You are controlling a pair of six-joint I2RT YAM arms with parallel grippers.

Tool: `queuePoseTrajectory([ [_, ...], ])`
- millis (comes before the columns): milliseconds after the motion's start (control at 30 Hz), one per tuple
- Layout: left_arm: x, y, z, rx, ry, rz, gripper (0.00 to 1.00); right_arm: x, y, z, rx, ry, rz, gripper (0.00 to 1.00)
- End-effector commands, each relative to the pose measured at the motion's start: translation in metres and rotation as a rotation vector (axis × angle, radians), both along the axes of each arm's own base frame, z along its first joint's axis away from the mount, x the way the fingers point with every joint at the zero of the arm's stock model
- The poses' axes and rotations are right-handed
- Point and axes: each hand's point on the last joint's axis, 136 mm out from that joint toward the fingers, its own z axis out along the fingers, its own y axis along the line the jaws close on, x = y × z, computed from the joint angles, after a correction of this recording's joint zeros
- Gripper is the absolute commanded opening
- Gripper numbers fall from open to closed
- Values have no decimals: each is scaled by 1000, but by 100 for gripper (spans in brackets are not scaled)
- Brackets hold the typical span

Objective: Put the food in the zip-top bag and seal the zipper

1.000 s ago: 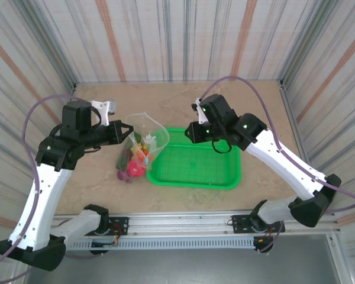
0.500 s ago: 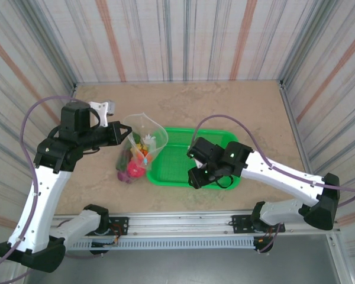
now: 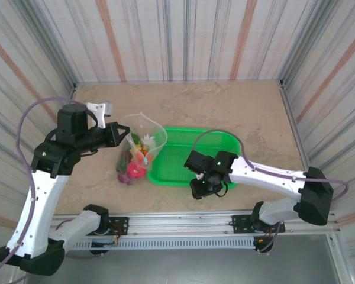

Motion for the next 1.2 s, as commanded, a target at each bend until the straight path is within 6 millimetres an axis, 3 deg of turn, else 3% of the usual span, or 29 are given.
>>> queuePoseTrajectory([
  [0,-7,2,17,-12,-69,1,0,42,-4,-7,-9,-102,-138,57],
  [167,-4,5,15,3,-78,17,0,105,2,-4,68,-164,-268,64],
  [367,3,2,1,9,-53,14,0,183,40,-13,147,-143,-314,68],
  [500,8,1,-1,16,-44,9,0,242,53,-23,165,-155,-382,68],
  [600,12,-2,-3,12,-39,0,1,284,59,-20,198,-176,-416,71],
  [700,18,-13,-7,-14,-5,-45,2,312,59,-10,224,-198,-417,73],
  [767,22,-21,-11,-31,23,-76,3,319,56,13,244,-282,-386,72],
  [833,24,-30,-14,-48,48,-110,3,312,51,45,310,-378,-356,70],
  [1000,26,-51,-20,-41,69,-178,3,281,25,117,347,-534,-259,64],
  [1167,24,-82,-29,-1,84,-273,3,250,10,170,311,-701,-56,62],
])
